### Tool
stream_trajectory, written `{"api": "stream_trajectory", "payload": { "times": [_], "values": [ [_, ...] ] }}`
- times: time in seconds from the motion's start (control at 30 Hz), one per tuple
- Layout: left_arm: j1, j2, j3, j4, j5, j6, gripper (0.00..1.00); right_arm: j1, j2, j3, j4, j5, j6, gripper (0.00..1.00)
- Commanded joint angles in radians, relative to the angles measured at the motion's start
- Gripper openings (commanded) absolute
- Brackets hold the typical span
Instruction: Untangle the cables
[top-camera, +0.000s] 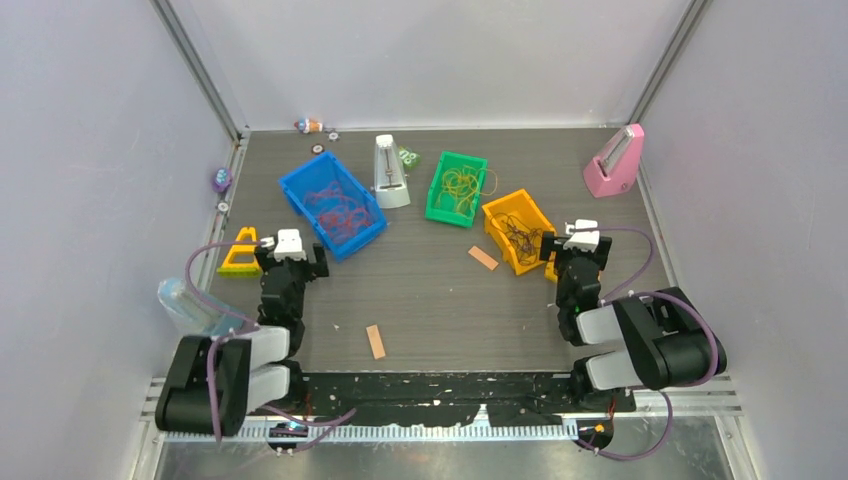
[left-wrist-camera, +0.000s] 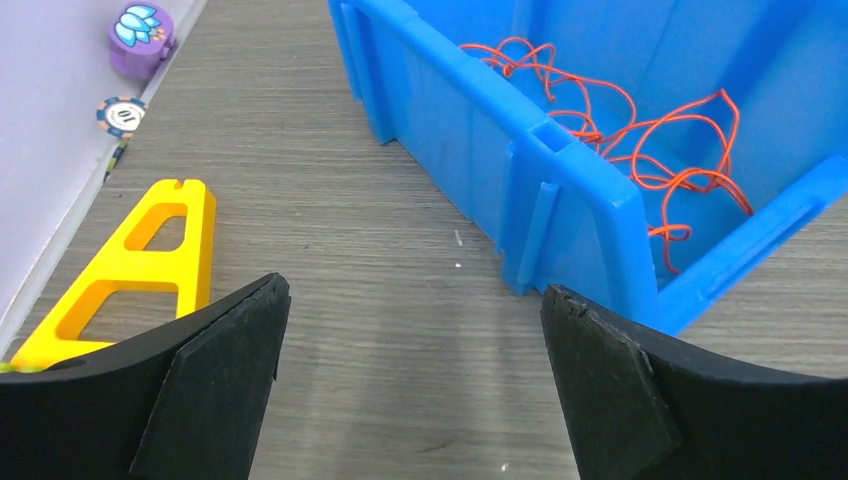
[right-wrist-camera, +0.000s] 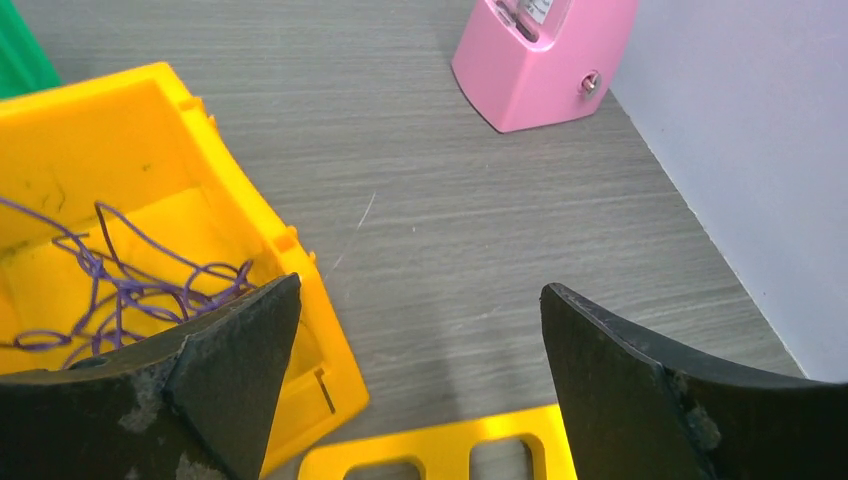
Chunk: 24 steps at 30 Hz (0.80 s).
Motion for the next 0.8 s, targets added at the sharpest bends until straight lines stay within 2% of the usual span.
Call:
{"api": "stream_trajectory", "payload": {
  "times": [0.0, 0.03, 0.1, 0.13, 0.2, 0.27, 0.33, 0.47, 0.63, 0.77],
  "values": [
    [0.009, 0.198, 0.005, 0.423, -0.001, 0.046, 0.99, -0.056, -0.004, 0.101, -0.022, -0.049, 0.054, 0.95],
    [0.009, 0.203, 0.016, 0.407, -0.003, 0.045, 0.99, -0.071, -0.002, 0.106, -0.036, -0.062, 0.059, 0.96],
    [0.010, 0.131, 0.113, 0.104, 0.017, 0.039, 1.00, -0.080, -0.005, 0.115, -0.062, -0.070, 0.069, 0.99],
    [0.016, 0.135, 0.165, 0.011, 0.049, 0.047, 1.00, -0.082, -0.005, 0.116, -0.060, -0.073, 0.071, 0.97],
    [0.046, 0.163, 0.140, 0.112, 0.084, 0.027, 1.00, -0.086, -0.007, 0.117, -0.067, -0.076, 0.074, 0.95],
    [0.047, 0.142, 0.160, 0.037, 0.095, 0.027, 0.99, -0.087, -0.006, 0.117, -0.063, -0.080, 0.074, 0.99],
    [0.049, 0.154, 0.150, 0.080, 0.102, 0.028, 0.99, -0.087, -0.009, 0.111, -0.055, -0.103, 0.064, 1.00],
    [0.047, 0.151, 0.159, 0.053, 0.118, 0.040, 1.00, -0.087, -0.013, 0.081, -0.008, -0.232, 0.014, 1.00],
    [0.047, 0.152, 0.157, 0.058, 0.117, 0.039, 1.00, -0.086, -0.006, 0.104, -0.032, -0.098, 0.069, 0.98],
    [0.047, 0.152, 0.158, 0.057, 0.117, 0.040, 0.99, -0.089, -0.007, 0.112, -0.056, -0.085, 0.069, 0.95]
  ]
}}
